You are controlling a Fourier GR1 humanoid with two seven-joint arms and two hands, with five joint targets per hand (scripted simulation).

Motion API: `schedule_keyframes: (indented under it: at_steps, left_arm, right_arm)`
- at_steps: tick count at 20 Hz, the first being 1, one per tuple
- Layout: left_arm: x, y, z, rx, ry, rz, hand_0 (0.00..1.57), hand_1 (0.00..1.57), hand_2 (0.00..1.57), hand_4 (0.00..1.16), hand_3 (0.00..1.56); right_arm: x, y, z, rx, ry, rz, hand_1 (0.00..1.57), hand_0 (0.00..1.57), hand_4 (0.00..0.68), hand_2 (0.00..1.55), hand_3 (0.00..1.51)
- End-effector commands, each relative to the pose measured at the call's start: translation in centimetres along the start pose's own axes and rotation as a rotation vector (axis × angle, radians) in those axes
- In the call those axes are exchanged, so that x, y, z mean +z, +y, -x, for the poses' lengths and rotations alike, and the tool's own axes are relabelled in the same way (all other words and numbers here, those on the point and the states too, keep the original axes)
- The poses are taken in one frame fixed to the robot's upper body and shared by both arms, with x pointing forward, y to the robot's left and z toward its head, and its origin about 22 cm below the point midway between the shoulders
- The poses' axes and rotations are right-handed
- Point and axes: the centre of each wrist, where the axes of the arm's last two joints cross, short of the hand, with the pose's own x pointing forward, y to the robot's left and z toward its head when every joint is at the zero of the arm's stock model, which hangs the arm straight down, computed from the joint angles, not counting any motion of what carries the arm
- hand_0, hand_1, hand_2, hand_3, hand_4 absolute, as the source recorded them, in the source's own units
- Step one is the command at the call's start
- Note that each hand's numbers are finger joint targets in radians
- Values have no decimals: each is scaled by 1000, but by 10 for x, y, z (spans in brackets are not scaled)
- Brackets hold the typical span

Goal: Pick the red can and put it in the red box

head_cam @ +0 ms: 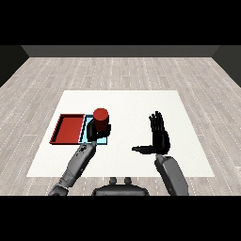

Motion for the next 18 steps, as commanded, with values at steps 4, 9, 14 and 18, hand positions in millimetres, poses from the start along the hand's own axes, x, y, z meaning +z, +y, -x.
schedule_keyframes:
  at_steps: [4, 9, 14, 18]
  left_arm:
    - [-41, 72, -28, -140, -6, -89, 1571, 1571, 1571, 1118, 1490]
    - [-45, 128, -26, -367, 55, -153, 1571, 1571, 1571, 1143, 1492]
    - [-49, 190, 6, -539, 272, -192, 1571, 1571, 1555, 1111, 1496]
    - [-47, 235, 24, -677, 425, -230, 1571, 1571, 1549, 1051, 1473]
  right_arm:
    - [26, -52, -3, 46, 44, 99, 0, 0, 0, 0, 0]
    - [45, -61, -4, 48, 63, 128, 0, 0, 0, 0, 0]
    - [41, -68, 10, 44, 97, 135, 0, 0, 0, 0, 0]
    - [41, -72, 22, 77, 101, 123, 0, 0, 0, 0, 0]
